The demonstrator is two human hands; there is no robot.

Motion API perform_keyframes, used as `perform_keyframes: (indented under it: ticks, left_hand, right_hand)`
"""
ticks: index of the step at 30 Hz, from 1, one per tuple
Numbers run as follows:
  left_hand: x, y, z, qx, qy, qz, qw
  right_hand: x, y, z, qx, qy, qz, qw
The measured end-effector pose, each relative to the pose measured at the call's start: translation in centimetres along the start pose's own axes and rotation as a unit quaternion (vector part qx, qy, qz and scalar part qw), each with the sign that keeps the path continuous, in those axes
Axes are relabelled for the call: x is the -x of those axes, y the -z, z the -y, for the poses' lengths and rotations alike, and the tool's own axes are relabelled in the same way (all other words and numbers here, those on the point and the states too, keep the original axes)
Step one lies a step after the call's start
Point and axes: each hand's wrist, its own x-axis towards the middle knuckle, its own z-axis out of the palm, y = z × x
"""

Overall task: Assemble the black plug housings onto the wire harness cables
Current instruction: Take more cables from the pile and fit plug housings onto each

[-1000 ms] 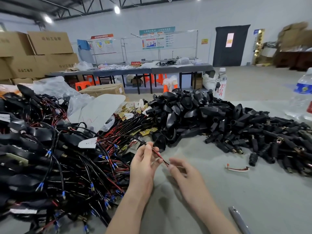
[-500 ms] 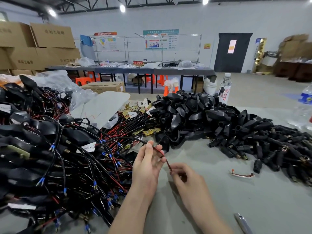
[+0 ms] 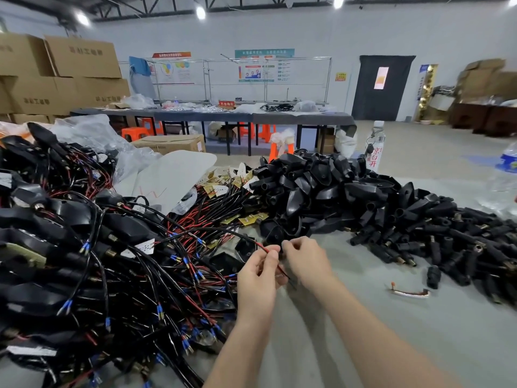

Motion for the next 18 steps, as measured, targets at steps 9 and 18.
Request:
perform_keyframes:
  ticks: [9,18]
  left_hand:
    - [-0.1,0.3,0.1,-0.031,-0.009,0.004,0.999]
    - [2.1,-1.4,-1.9,0.068,0.013,0.105,0.992]
  right_hand:
    - [-1.8,-1.8,1.4,0.12,-0.084,0.023,0.989]
    - [2.6,5.5,-2.6,-0.233,-0.042,-0.057,0.97]
